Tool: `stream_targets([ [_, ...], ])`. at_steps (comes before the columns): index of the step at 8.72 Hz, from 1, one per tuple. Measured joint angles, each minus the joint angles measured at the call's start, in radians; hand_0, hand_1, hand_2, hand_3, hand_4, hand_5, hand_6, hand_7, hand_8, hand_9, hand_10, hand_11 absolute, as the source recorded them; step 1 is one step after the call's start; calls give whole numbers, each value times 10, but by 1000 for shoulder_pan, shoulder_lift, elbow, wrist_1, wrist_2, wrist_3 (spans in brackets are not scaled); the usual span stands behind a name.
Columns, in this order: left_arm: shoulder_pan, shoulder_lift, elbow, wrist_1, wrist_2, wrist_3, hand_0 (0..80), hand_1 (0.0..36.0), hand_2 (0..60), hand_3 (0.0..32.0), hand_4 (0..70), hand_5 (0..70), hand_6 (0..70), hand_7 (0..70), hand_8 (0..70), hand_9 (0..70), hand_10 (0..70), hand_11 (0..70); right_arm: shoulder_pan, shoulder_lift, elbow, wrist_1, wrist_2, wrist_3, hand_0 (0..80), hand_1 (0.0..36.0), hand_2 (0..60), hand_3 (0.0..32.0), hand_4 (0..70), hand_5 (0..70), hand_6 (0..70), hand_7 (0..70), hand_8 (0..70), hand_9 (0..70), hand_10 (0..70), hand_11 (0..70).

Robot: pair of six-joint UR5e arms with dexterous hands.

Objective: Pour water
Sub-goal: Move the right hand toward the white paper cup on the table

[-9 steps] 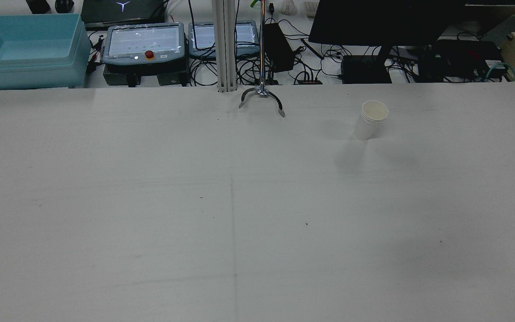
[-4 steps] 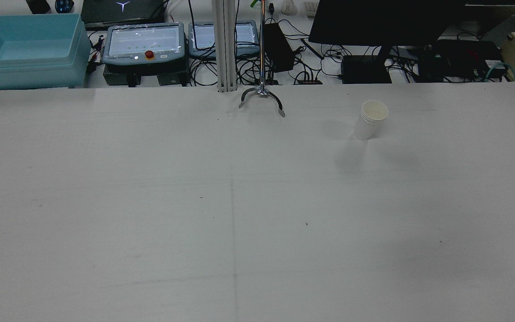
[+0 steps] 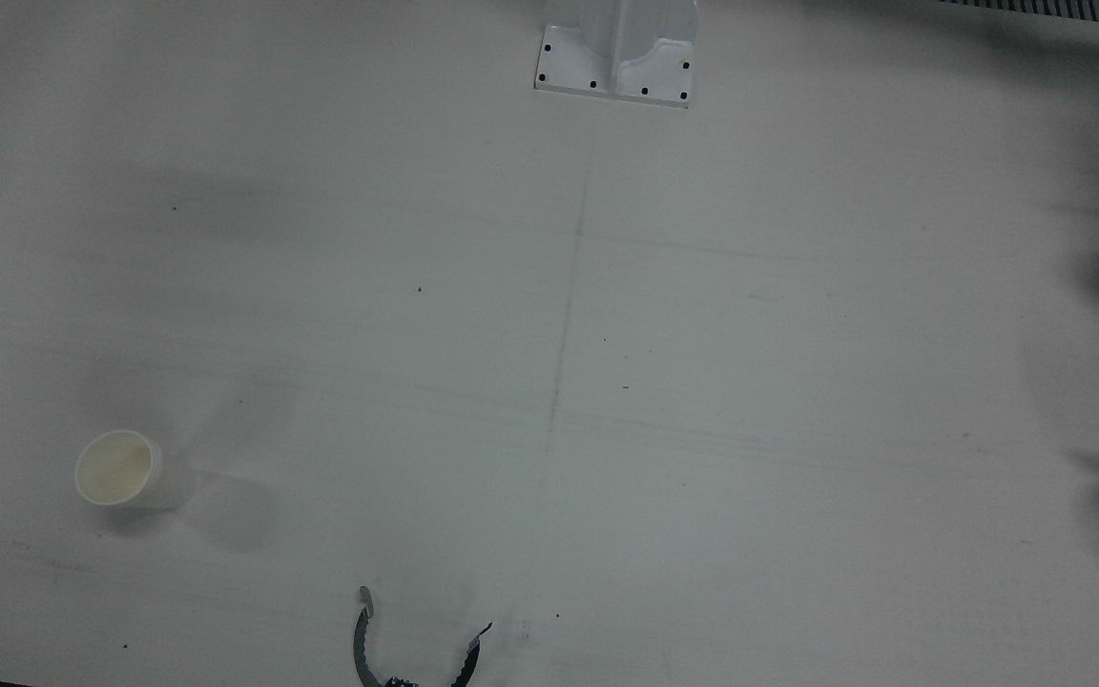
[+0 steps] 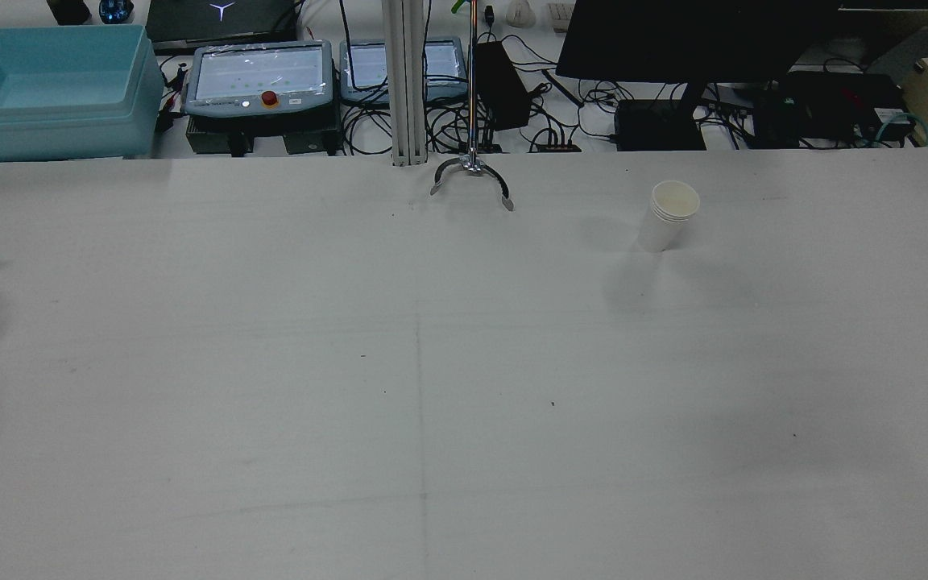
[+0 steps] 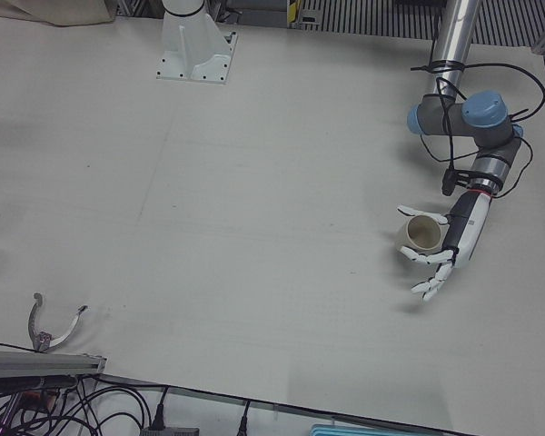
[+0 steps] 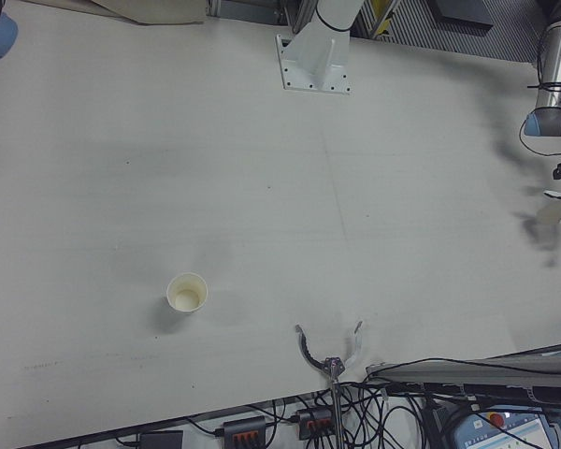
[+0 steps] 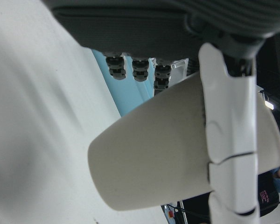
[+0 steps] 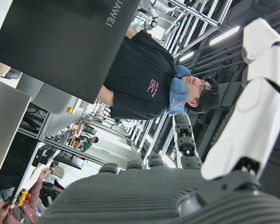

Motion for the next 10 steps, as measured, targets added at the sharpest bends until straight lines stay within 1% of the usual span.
stream_targets([
  [1,-1,10,-61,40,-20,-22,625,166,0,0,657,369,97,221,55,105,54,91,-78,19,-36,4,64,-7,463,166,203,56,0,86,6,18,0,0,0,0],
  [2,0,16,-124,86,-31,-36,626,167,0,0,657,369,97,221,55,104,53,90,-170,40,-67,9,152,-13,463,166,203,72,0,85,2,21,0,0,0,0],
  [3,0,18,-172,125,-36,-44,625,169,0,0,652,371,98,223,57,108,55,92,-264,71,-95,16,234,-16,454,157,198,92,0,69,0,14,0,0,0,0],
  [5,0,20,-208,155,-39,-48,618,170,0,0,646,371,99,224,59,110,55,92,-433,122,-123,28,338,-19,450,155,198,94,0,68,0,18,0,0,0,0],
  [6,0,20,-211,159,-39,-49,616,171,0,0,640,370,99,224,61,113,56,93,-505,139,-127,28,373,-20,454,159,199,90,0,81,0,27,0,0,0,0],
  [8,1,19,-207,159,-39,-49,613,172,0,0,633,367,99,222,62,114,57,95,-599,155,-131,29,407,-20,454,158,215,68,0,107,1,46,0,0,0,0],
  [9,2,17,-203,157,-39,-48,607,171,0,0,626,367,98,220,63,115,58,96,-629,158,-131,31,435,-20,451,156,216,66,0,113,3,51,0,0,0,0],
  [10,2,15,-200,155,-39,-48,603,170,0,0,615,366,98,219,64,116,57,95,-660,164,-132,31,483,-20,455,158,217,66,0,119,3,52,0,0,0,0],
])
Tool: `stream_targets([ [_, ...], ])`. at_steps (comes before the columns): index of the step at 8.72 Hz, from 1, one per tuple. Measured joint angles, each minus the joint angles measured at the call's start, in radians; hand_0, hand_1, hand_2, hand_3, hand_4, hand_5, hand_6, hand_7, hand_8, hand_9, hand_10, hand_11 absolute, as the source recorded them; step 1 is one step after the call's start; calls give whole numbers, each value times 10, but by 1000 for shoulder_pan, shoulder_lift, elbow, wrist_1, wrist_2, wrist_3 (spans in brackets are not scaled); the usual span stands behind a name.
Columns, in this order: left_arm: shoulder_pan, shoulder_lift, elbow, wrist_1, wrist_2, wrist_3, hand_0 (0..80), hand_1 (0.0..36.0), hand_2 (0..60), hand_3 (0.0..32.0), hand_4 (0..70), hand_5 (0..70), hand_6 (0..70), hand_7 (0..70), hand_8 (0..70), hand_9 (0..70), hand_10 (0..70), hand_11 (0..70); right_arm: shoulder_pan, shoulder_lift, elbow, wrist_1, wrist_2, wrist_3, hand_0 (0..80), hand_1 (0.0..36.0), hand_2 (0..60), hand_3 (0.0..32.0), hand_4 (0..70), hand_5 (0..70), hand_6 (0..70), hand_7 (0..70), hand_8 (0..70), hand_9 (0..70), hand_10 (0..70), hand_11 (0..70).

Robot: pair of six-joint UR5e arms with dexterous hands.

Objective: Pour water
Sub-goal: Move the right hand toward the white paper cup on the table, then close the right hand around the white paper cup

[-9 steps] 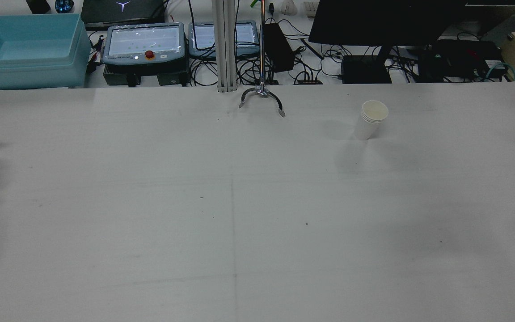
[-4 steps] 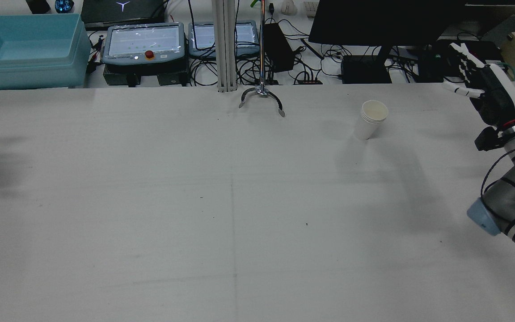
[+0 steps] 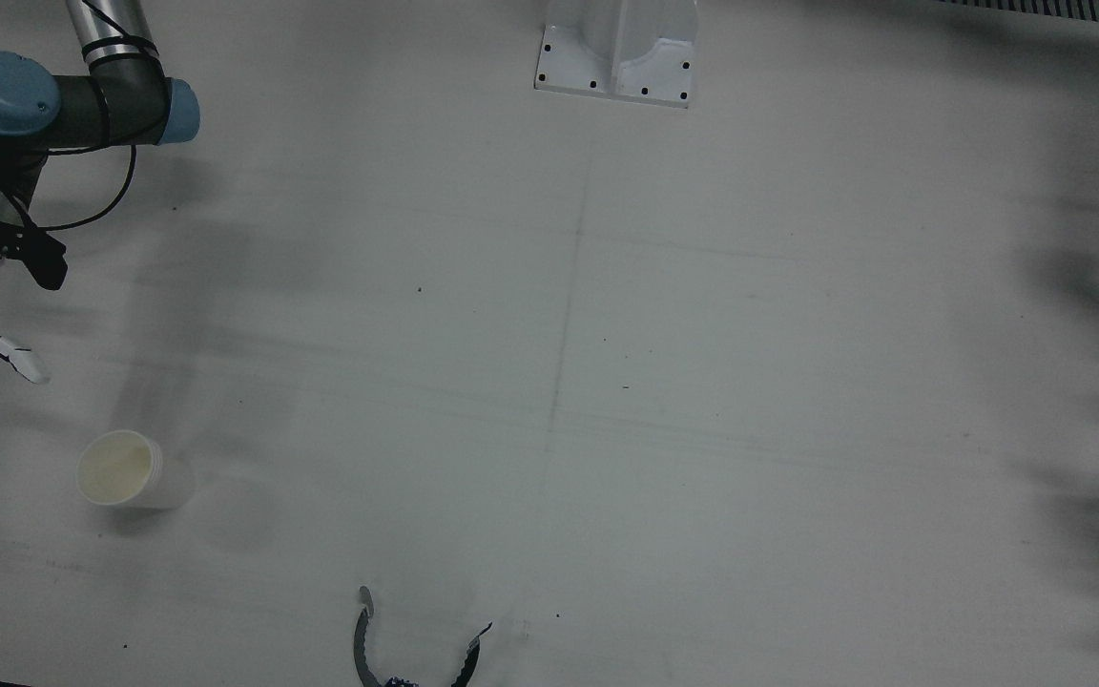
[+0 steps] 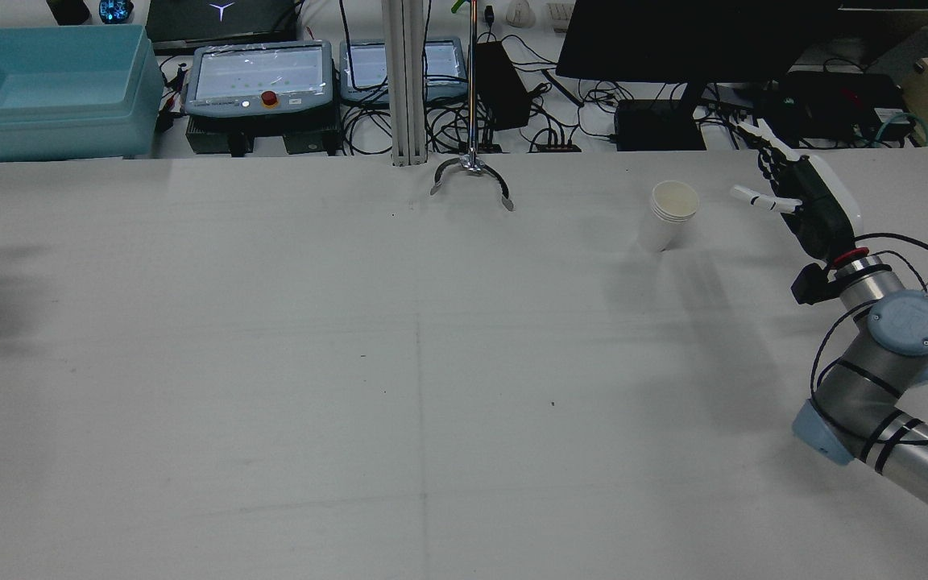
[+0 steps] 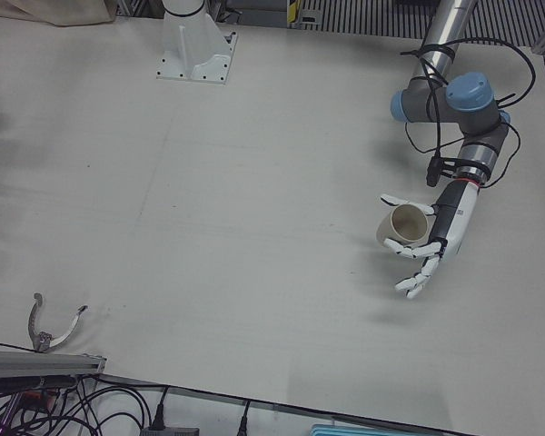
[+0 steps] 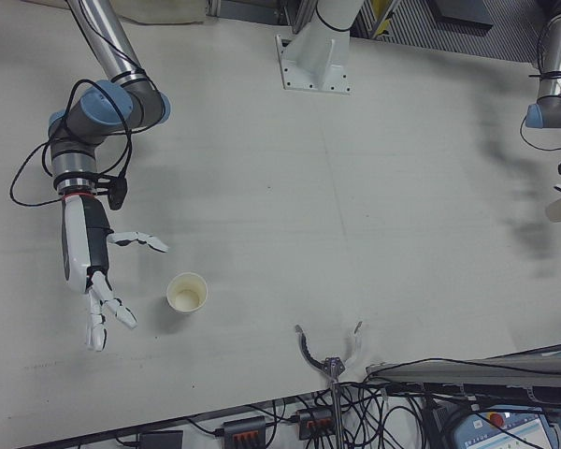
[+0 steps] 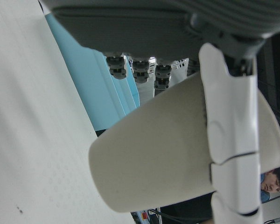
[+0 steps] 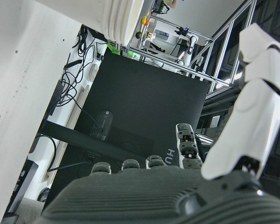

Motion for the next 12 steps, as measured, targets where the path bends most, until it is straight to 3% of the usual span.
stream_targets([
  [5,0,5,22,-34,2,2,596,172,0,0,610,368,101,221,66,120,57,94,-76,68,-93,10,194,11,442,152,227,60,0,142,9,64,0,0,0,0],
  [12,1,4,56,-92,3,-2,605,179,0,0,606,380,106,225,71,125,60,99,-161,102,-127,9,302,9,427,140,238,48,11,180,23,97,0,5,0,0],
])
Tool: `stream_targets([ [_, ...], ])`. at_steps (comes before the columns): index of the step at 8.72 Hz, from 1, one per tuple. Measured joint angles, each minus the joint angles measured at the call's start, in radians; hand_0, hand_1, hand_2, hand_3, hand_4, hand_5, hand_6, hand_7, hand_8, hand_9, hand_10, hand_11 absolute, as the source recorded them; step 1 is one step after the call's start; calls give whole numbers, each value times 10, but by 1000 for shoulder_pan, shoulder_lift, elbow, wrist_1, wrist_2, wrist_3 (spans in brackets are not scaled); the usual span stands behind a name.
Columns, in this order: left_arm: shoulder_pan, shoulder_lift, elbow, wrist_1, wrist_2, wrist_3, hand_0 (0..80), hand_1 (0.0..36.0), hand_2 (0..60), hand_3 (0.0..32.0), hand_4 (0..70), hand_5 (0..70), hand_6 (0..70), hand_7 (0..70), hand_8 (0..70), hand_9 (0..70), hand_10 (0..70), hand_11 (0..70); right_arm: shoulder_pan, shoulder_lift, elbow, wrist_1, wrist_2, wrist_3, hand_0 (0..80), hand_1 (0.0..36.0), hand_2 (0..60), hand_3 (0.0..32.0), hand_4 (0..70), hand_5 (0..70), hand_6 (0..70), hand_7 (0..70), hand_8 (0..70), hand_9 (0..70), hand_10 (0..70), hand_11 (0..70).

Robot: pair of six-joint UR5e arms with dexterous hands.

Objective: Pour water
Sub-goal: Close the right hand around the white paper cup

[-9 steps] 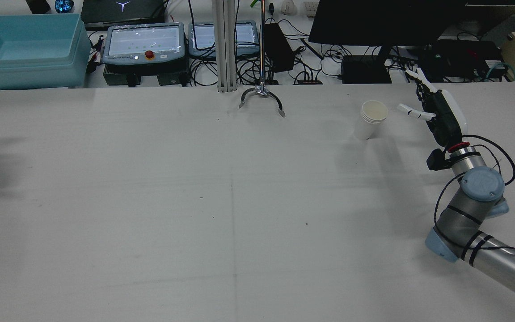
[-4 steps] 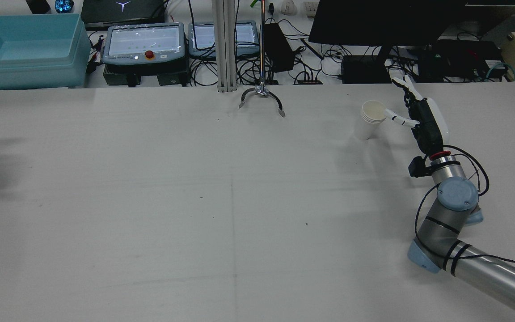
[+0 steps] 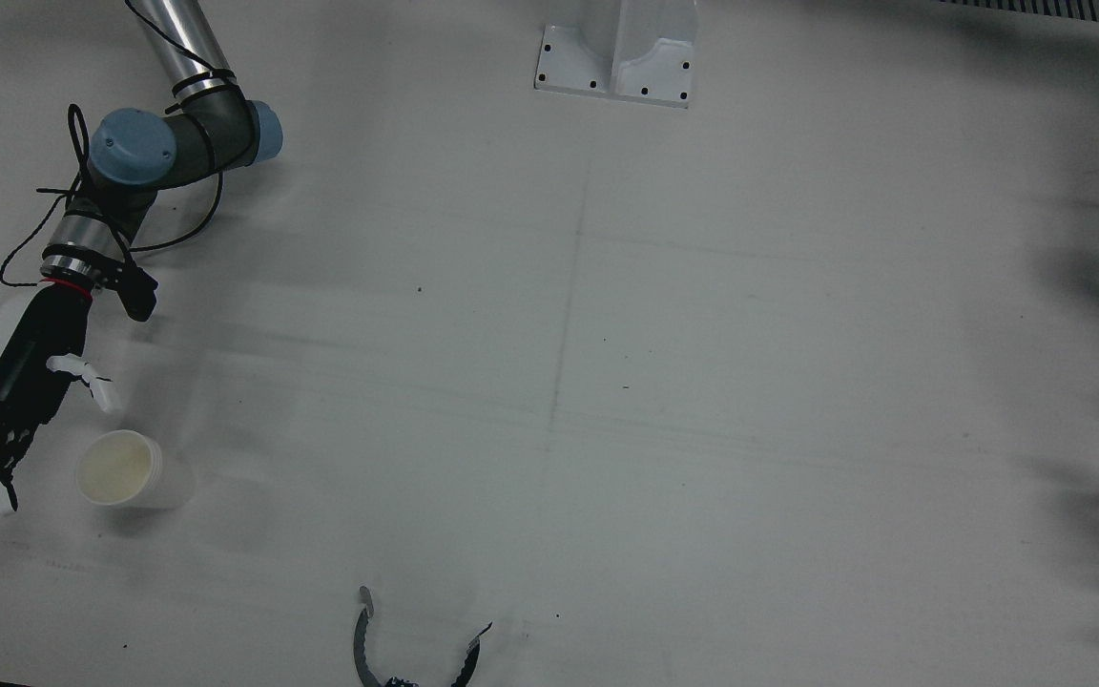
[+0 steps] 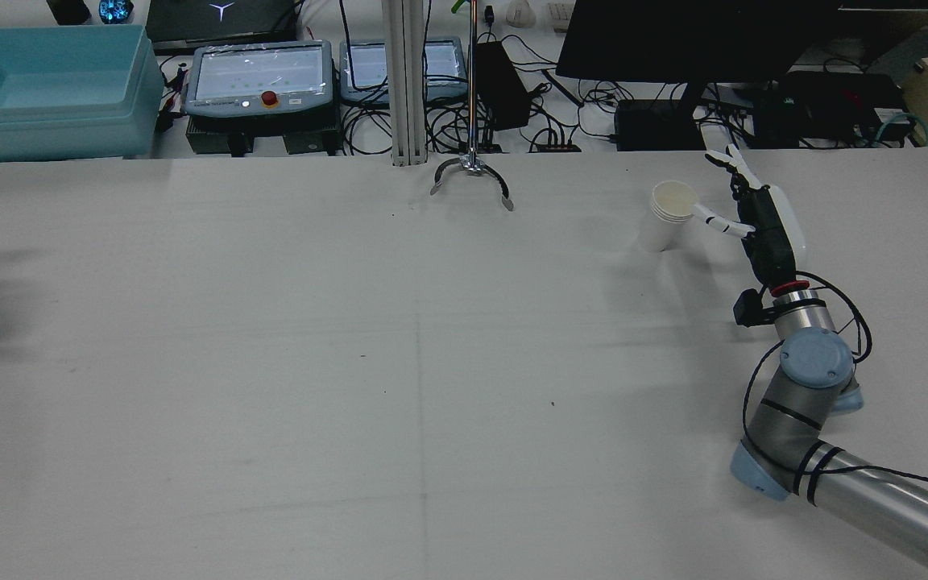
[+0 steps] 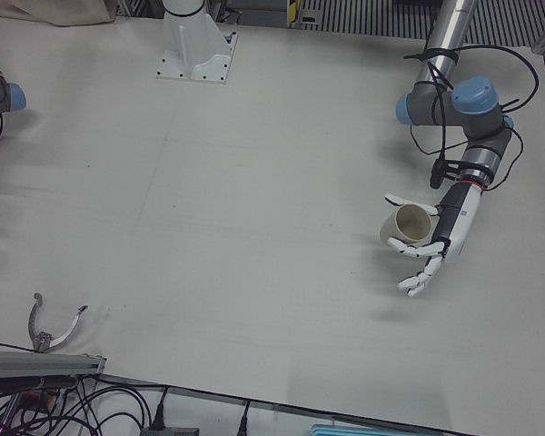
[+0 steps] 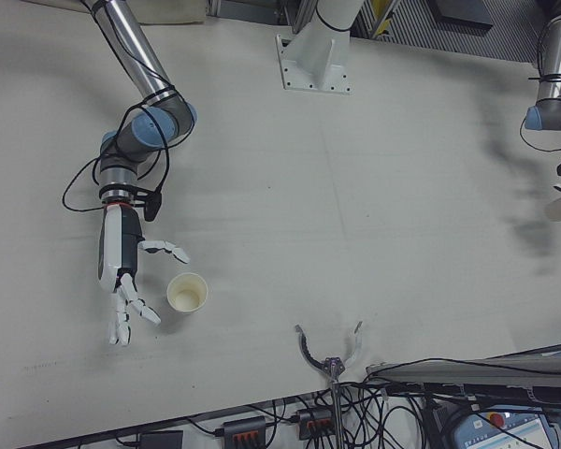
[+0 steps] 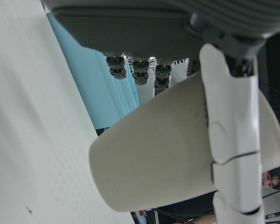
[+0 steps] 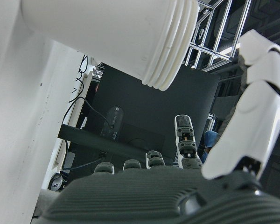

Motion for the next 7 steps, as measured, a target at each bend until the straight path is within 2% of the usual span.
stream_targets([
  [2,0,-1,8,-12,2,0,608,182,0,0,604,379,107,225,73,127,60,99,-2,4,-21,1,9,1,425,141,234,58,0,165,16,87,0,3,0,0],
  [7,3,-11,18,-24,11,1,615,187,0,0,592,377,110,227,78,134,64,105,-28,49,-84,-1,17,-1,435,148,246,50,4,166,17,92,0,4,0,0],
])
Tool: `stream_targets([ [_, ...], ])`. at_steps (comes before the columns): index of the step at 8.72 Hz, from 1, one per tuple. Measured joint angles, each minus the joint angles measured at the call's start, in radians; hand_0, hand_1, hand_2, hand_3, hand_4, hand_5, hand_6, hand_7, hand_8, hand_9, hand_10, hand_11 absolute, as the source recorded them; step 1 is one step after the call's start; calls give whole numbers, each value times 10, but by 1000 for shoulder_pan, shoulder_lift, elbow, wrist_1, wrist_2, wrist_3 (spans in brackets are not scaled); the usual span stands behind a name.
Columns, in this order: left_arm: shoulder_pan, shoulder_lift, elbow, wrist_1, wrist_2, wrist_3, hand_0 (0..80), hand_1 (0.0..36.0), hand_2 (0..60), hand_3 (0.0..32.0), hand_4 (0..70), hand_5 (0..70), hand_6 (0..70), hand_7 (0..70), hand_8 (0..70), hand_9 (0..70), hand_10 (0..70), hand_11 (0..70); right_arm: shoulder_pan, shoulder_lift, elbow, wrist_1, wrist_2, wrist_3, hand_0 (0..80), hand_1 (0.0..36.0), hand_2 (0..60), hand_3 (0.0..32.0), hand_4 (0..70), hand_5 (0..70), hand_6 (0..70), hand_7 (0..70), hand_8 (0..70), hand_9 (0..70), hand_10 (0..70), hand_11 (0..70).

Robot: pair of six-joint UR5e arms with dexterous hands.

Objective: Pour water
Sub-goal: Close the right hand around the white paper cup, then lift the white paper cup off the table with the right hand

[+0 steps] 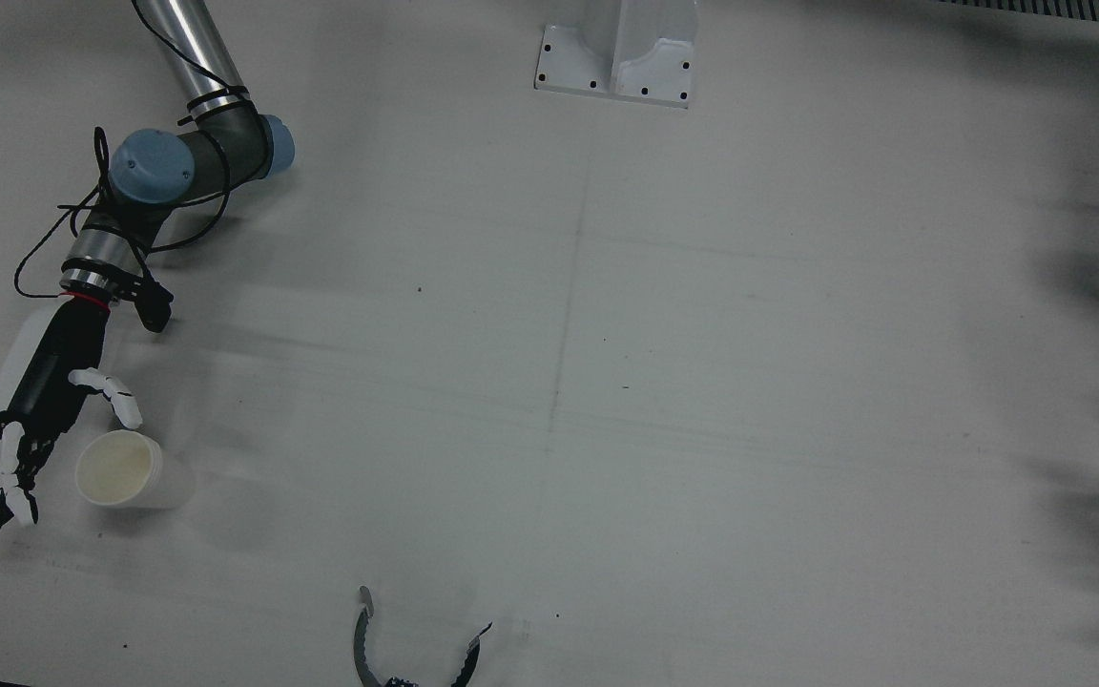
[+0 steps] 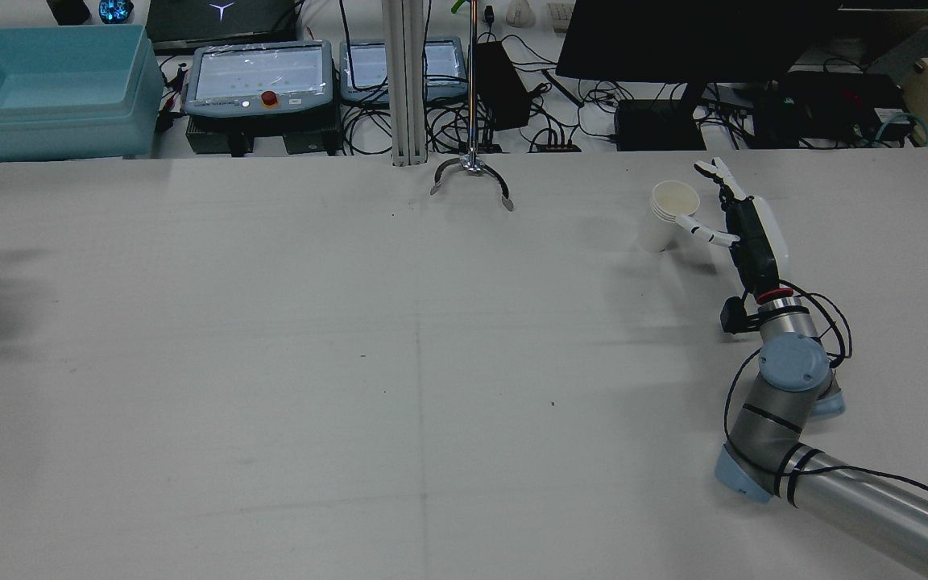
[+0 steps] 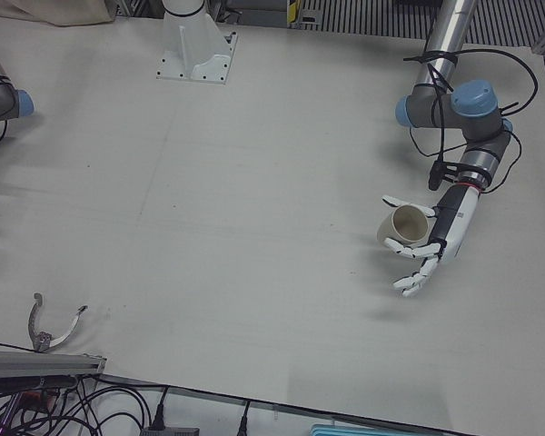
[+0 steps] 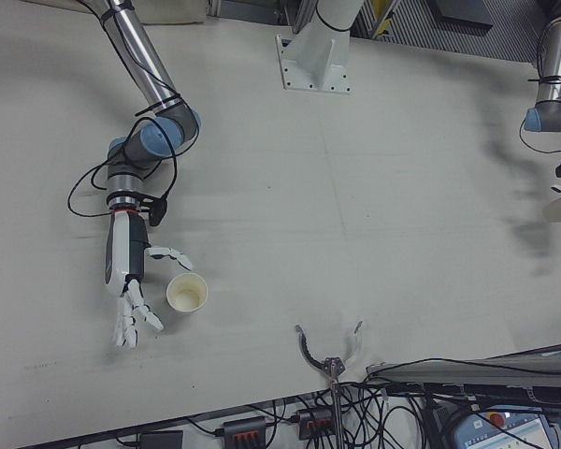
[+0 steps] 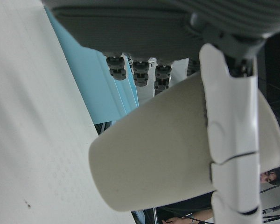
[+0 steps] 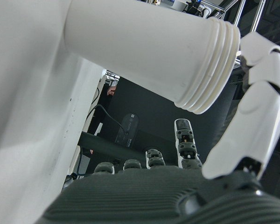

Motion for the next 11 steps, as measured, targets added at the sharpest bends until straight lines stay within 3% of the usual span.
stream_targets([
  [4,1,-1,33,-31,2,-1,618,189,0,0,594,377,112,231,78,134,64,106,-25,-3,-3,-2,0,1,454,158,266,28,61,194,32,116,0,9,0,0],
  [11,3,-13,27,-30,2,0,642,197,0,0,611,378,112,229,71,123,59,100,-3,11,-9,-12,-1,-3,466,175,271,14,100,197,43,122,0,10,0,0],
])
